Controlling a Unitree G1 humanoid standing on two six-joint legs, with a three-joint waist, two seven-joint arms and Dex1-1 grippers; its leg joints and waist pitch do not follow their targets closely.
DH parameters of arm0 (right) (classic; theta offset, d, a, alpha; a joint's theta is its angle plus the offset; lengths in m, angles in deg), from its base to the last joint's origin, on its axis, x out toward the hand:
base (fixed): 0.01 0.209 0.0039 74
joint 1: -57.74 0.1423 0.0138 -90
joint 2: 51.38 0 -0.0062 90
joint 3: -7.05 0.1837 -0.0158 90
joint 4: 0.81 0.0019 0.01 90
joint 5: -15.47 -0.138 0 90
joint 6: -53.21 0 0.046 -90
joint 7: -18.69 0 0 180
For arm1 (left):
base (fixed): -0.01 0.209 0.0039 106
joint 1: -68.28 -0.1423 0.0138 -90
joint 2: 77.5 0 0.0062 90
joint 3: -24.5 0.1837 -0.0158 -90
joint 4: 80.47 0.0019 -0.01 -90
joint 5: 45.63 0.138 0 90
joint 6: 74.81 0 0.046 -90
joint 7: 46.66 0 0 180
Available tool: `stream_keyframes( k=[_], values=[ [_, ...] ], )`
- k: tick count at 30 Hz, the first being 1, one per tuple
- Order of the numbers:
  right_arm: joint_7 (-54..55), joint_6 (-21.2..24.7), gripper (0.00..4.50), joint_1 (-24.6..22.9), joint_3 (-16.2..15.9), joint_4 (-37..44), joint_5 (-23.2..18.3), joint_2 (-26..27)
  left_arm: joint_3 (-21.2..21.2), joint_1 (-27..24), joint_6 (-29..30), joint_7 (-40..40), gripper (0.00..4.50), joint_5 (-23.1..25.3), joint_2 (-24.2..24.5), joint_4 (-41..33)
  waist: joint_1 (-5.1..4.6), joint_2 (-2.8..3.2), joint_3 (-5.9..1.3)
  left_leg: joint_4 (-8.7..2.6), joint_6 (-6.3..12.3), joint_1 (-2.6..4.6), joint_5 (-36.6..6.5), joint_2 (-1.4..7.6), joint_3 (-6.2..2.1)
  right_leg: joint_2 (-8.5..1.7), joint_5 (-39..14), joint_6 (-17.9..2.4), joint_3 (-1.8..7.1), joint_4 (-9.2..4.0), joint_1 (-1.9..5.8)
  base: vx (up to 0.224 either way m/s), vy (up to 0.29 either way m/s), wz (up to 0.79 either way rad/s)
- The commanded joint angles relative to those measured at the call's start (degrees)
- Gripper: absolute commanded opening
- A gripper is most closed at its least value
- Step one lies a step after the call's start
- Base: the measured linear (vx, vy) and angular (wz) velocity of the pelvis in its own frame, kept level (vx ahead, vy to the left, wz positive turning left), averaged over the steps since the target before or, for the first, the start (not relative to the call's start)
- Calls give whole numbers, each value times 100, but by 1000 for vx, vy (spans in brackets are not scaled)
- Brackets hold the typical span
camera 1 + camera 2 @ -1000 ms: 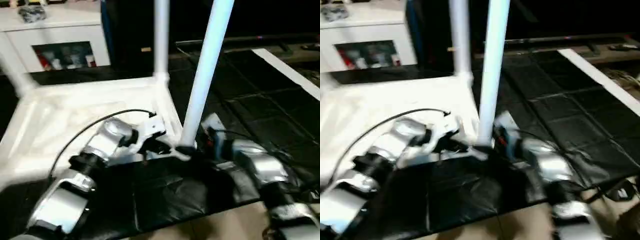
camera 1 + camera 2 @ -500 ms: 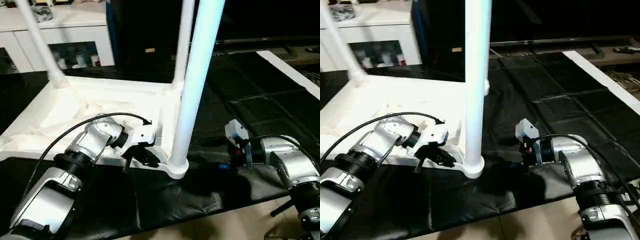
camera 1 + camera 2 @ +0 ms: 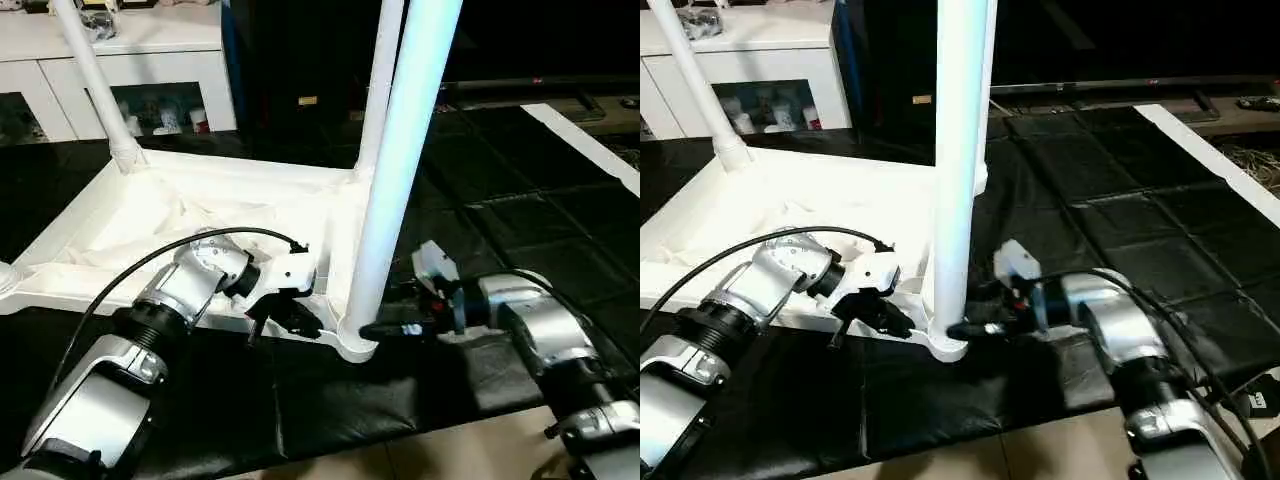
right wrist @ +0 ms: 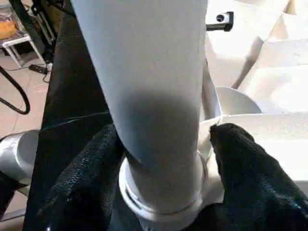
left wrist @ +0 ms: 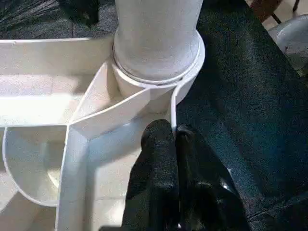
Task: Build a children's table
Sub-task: Rotate leg to tighten
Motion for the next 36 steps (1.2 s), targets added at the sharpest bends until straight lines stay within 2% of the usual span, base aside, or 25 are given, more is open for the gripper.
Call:
stream_keyframes(
  k=[1, 5, 6, 7, 8, 11, 12, 16, 20, 21, 23, 24, 26, 28, 29, 30, 34, 36],
  values=[
    [7, -29, 270, 122, -21, -55, 64, -26, 176, -44, -67, 103, 0, 56, -49, 4, -10, -29, -342, -324, 466, -73, -663, 100, 81, -296, -1367, -1174, 283, -298, 380, 0, 0, 0],
    [-117, 16, 229, 172, -58, -100, 11, -13, 168, -47, -65, 73, 0, 68, -45, 15, -9, -31, -347, -318, 475, -71, -651, 97, 82, -296, -1359, -1165, 285, -294, 382, 0, 0, 0],
    [-117, 16, 225, 172, -58, -100, 11, -13, 168, -47, -65, 73, 0, 68, -45, 15, -14, -59, -344, -319, 481, -74, -656, 97, 87, -294, -1379, -1157, 285, -299, 383, 0, 0, 0],
    [-125, 16, 225, 176, -59, -105, 6, -13, 168, -46, -61, 72, 0, 68, -46, 14, -7, -51, -341, -319, 481, -73, -654, 96, 85, -295, -1405, -1148, 285, -298, 383, 0, 0, 0],
    [-144, 29, 207, 179, -64, -104, -10, -7, 165, -43, -58, 65, 0, 68, -47, 16, -7, -46, -346, -318, 481, -72, -618, 100, 83, -297, -1393, -1137, 289, -293, 382, 0, 0, 0],
    [-188, 74, 203, 155, -88, -66, -45, 18, 138, -35, -9, 19, 0, 56, -63, 27, -8, -47, -349, -315, 487, -73, -585, 98, 83, -295, -1333, -1148, 288, -286, 384, 0, 0, 0],
    [-190, 103, 202, 123, -92, -28, -65, 32, 124, -31, 76, -32, 0, 58, -86, 36, -11, -21, -353, -310, 486, -70, -581, 97, 84, -291, -1276, -1170, 289, -283, 383, 0, 0, 0],
    [-107, 196, 198, 12, -61, 122, -120, 83, 51, 2, 318, -319, 0, 66, -218, 93, -11, -11, -348, -311, 471, -63, -636, 95, 87, -284, -1274, -1201, 287, -292, 385, 0, 0, 0],
    [603, 395, 198, -121, 45, 240, -42, 323, -268, 140, 856, -1101, 0, -72, -659, 289, 11, -16, -316, -323, 390, -14, -860, 88, 103, -285, -1716, -1100, 285, -362, 345, 0, 0, 0],
    [998, 540, 197, -107, 86, 207, 34, 463, -403, 187, 1092, -1388, 0, -156, -844, 346, -1, -3, -309, -331, 338, -23, -953, 78, 100, -288, -1982, -998, 281, -384, 354, 0, 0, 0],
    [1730, 787, 196, -25, 187, 57, 161, 728, -590, 251, 1452, -1814, 0, -274, -1133, 409, -58, -24, -292, -345, 230, -40, -1040, 47, 87, -278, -2426, -765, 268, -436, 347, 0, 0, 0],
    [2147, 863, 196, 50, 264, -70, 221, 890, -670, 277, 1605, -2015, 0, -324, -1275, 433, -59, -11, -292, -346, 209, -20, -1111, 44, 78, -288, -2600, -709, 260, -462, 336, 0, 0, 0],
    [2750, 941, 196, 165, 414, -236, 250, 1142, -772, 304, 1765, -2275, 0, -382, -1462, 455, -163, -47, -293, -350, 178, -62, -1167, 19, 50, -296, -2814, -560, 246, -495, 352, 0, 0, 0],
    [3455, 1158, 196, 291, 594, -366, 225, 1471, -889, 335, 1944, -2552, 0, -417, -1684, 481, -244, -33, -298, -342, 212, -87, -1112, 6, 49, -289, -2738, -584, 255, -492, 344, 0, 0, 0],
    [3624, 1225, 196, 311, 634, -374, 220, 1551, -921, 338, 1998, -2617, 0, -418, -1736, 477, -266, -36, -302, -340, 209, -91, -1110, -2, 39, -288, -2736, -586, 242, -489, 347, 0, 0, 0],
    [3918, 1245, 196, 340, 581, -365, 347, 1704, -966, 350, 2050, -2806, 0, -402, -1839, 476, -314, -52, -308, -330, 290, -99, -1046, -14, 49, -278, -2647, -582, 245, -503, 348, 0, 0, 0],
    [4523, 1283, 196, 482, 629, -511, 535, 2029, -1034, 365, 2198, -3028, 0, -405, -2001, 414, -375, -35, -325, -328, 368, -110, -874, -3, 48, -271, -2227, -767, 262, -443, 349, 0, 0, 0],
    [4619, 1155, 196, 496, 568, -580, 668, 2091, -1039, 348, 2262, -3068, 0, -395, -2020, 355, -392, -30, -321, -330, 395, -101, -866, 6, 52, -272, -2094, -846, 267, -436, 344, 0, 0, 0]
  ],
)
